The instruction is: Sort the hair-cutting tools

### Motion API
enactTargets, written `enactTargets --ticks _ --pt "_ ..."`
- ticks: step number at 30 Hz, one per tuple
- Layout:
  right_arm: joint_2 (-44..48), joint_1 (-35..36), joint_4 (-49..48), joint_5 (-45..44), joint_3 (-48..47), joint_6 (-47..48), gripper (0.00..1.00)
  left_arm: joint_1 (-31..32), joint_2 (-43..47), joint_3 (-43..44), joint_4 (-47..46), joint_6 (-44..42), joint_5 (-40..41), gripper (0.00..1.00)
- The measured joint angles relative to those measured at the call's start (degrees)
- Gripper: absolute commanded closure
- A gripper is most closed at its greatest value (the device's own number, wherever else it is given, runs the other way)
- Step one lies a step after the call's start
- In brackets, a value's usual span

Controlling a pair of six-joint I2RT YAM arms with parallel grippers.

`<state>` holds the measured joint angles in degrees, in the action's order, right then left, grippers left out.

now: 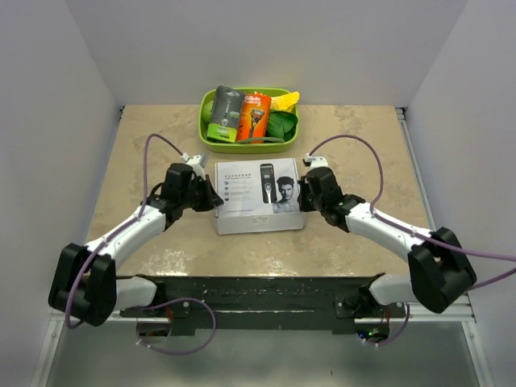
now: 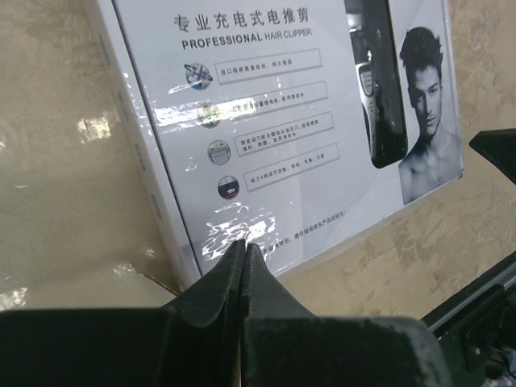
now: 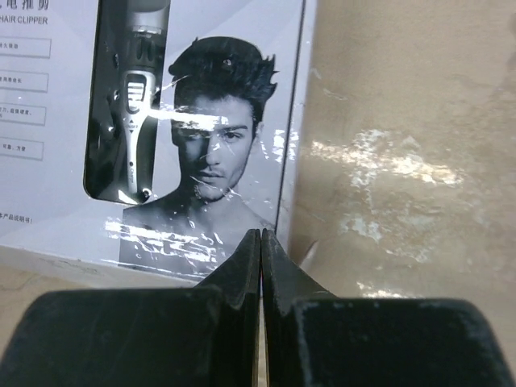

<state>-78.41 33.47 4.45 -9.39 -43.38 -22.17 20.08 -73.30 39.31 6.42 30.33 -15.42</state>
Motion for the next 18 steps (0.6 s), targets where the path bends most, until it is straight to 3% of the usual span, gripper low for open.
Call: enactTargets --ticks 7,8,11,12,15,18 --pt "7.02 0.0 6.82 -8.31 0.0 -3.82 1.0 0.0 10.01 0.68 5.6 0.42 5.88 1.0" --pt "6.78 0.0 7.63 -9.38 0.02 -4.48 0.88 0.0 10.49 0.37 5.79 0.57 6.58 1.0" --pt "6.19 0.0 8.81 -11.65 1.16 -6.54 0.72 0.0 10.88 -1.38 6.19 0.81 8.44 0.94" --pt "5.99 0.0 9.01 -12.26 1.7 -7.04 0.59 0.0 10.8 -2.16 6.36 1.01 8.98 0.91" --pt "5.14 0.0 9.84 -13.18 2.6 -8.28 0.5 0.0 10.38 -4.76 6.97 1.7 11.17 0.71" --pt "4.02 0.0 9.92 -13.94 2.6 -8.72 0.46 0.0 9.81 -6.67 7.21 2.19 13.0 0.63"
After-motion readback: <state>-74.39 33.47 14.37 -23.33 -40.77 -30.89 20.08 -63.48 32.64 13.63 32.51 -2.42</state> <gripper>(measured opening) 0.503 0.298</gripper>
